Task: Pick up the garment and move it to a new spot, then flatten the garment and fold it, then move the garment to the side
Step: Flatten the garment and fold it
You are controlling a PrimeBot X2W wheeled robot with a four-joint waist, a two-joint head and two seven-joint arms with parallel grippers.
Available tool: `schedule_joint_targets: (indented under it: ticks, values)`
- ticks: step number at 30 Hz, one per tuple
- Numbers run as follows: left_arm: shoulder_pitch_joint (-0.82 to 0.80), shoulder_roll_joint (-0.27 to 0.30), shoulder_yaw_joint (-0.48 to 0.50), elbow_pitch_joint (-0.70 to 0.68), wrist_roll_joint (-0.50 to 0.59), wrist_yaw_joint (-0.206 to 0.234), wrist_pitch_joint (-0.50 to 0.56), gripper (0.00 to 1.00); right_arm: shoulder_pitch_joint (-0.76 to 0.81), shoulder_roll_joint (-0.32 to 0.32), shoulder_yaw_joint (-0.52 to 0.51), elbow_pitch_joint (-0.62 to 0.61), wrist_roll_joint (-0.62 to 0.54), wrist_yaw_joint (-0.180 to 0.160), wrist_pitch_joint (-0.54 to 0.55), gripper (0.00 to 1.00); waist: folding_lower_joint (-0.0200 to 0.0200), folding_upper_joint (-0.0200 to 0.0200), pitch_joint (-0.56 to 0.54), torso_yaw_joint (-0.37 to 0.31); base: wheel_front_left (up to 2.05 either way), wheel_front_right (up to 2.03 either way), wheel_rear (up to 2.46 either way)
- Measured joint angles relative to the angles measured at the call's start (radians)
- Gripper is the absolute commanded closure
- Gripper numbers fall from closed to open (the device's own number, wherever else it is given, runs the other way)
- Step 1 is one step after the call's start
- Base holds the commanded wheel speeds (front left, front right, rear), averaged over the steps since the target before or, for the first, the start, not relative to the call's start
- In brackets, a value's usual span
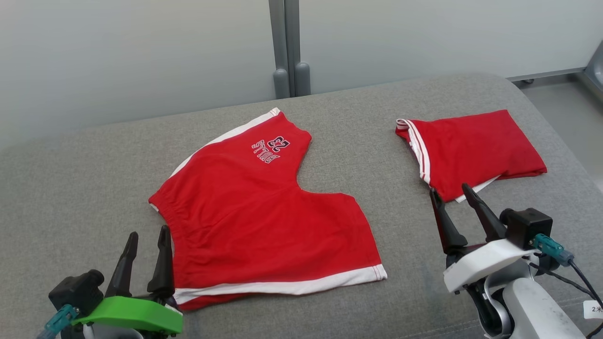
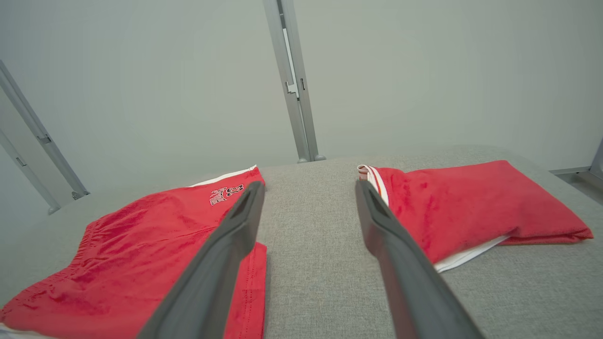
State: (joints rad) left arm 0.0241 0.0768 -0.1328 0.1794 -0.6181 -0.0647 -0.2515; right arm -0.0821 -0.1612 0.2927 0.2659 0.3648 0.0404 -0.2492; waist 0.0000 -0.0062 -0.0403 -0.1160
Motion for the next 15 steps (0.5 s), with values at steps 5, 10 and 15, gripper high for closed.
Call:
schedule_joint_targets:
  ticks: [5, 10, 15]
  values:
    - [0.005, -0.002, 0.005, -0.033, 0.04, 0.035, 0.0, 0.0, 0.0, 0.005, -0.016, -0.05, -0.021, -0.029, -0.001, 0.0, 0.0, 0.0, -0.004, -0.004, 0.0, 0.0, 0.0]
    - [0.036, -0.003, 0.016, -0.049, 0.078, 0.064, 0.0, 0.0, 0.002, 0.008, -0.027, -0.084, -0.055, -0.062, -0.001, 0.0, 0.0, 0.0, -0.006, -0.007, 0.0, 0.0, 0.0]
    - [0.063, -0.003, 0.017, -0.062, 0.097, 0.083, 0.0, 0.0, 0.009, 0.008, -0.032, -0.111, -0.069, -0.084, -0.001, 0.0, 0.0, 0.0, -0.007, -0.005, 0.0, 0.0, 0.0]
